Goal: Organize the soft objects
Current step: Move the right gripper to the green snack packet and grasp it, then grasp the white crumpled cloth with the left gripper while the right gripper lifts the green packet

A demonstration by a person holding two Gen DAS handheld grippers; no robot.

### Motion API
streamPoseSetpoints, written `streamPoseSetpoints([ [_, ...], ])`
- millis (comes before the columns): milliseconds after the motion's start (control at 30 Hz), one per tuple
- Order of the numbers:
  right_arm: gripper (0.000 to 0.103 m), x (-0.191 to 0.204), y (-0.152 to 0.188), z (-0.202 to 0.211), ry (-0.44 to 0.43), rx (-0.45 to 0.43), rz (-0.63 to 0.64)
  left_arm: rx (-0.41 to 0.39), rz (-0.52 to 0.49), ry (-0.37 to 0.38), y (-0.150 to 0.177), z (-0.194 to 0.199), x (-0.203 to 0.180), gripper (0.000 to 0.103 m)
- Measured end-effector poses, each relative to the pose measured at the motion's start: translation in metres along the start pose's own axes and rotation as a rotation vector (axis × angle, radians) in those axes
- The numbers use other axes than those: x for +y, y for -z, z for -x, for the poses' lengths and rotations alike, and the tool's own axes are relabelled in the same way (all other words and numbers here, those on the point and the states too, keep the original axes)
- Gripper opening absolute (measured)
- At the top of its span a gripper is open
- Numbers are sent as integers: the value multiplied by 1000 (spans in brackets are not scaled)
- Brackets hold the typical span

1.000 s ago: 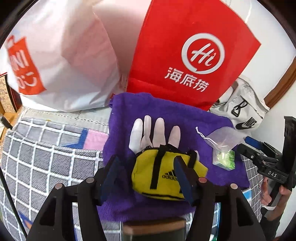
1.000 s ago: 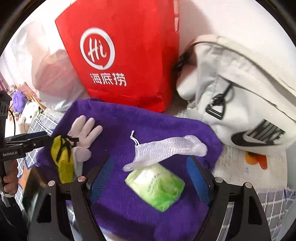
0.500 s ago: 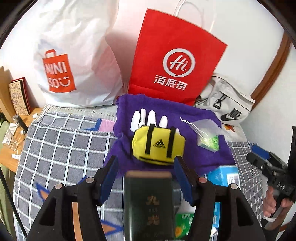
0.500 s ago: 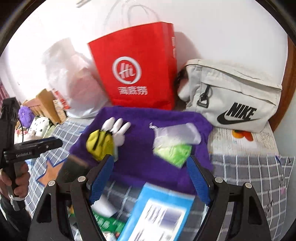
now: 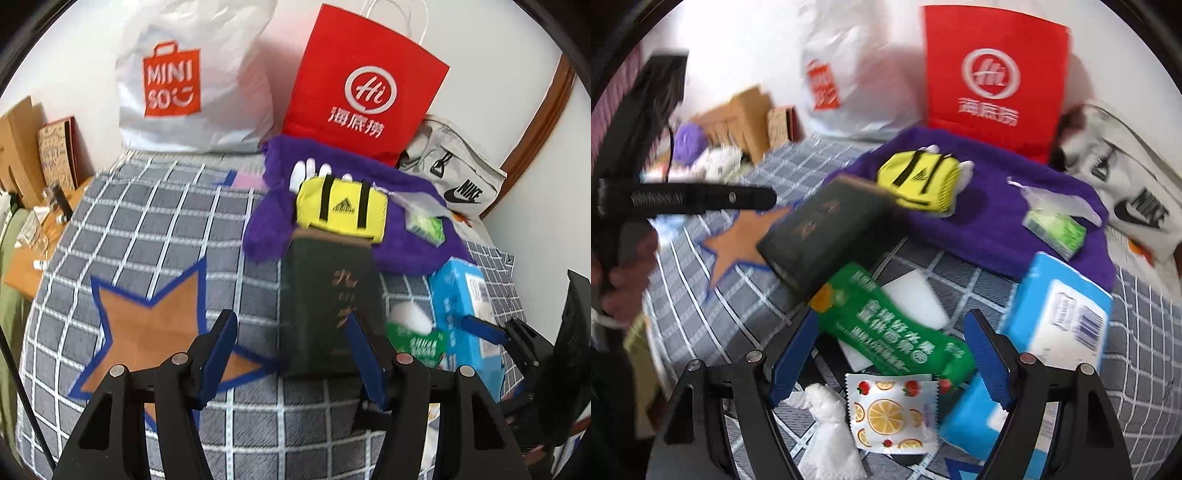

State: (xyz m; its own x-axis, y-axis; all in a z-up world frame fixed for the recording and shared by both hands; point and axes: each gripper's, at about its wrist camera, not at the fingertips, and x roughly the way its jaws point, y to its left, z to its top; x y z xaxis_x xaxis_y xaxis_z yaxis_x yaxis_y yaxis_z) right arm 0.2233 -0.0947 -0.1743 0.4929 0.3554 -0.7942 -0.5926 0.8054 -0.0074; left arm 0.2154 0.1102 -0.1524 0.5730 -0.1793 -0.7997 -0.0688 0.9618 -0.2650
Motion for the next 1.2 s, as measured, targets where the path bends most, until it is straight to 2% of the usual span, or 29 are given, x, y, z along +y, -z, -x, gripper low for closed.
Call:
streamPoseSetpoints([
  [200, 81, 17, 2, -28, 45, 51, 77, 2, 9, 15, 13, -1, 13, 60],
  [333, 80, 19, 3, -46, 85, 95, 110, -1, -28, 14, 17, -3, 13, 60],
  [433, 65, 14, 1, -37, 39, 72, 91, 5, -48, 7, 20, -6, 12, 60],
  [500, 50, 12, -1, -29, 9, 57, 84, 9, -45, 20, 22, -7, 12, 60],
  [600, 41, 12, -1, -18, 3, 32, 97, 9, -29, 46, 23, -7, 13, 60],
  [667, 37, 13, -1, -15, -5, 22, 105, 12, -19, 56, 24, -6, 13, 60],
  [800, 36, 12, -1, -7, -62, -5, 73, 10, -20, 52, 29, -2, 11, 60],
  [867, 31, 13, -1, -5, -77, -12, 54, 11, -14, 50, 30, 0, 11, 60],
  [933, 30, 14, -2, 1, -109, -40, 36, 11, -9, 49, 32, 3, 10, 60],
  [1133, 18, 8, 1, 19, -101, -85, -66, 27, -16, 56, 40, 6, 0, 60],
  [1200, 11, -1, 4, 26, -97, -96, -119, 36, -24, 58, 45, 5, -7, 60],
])
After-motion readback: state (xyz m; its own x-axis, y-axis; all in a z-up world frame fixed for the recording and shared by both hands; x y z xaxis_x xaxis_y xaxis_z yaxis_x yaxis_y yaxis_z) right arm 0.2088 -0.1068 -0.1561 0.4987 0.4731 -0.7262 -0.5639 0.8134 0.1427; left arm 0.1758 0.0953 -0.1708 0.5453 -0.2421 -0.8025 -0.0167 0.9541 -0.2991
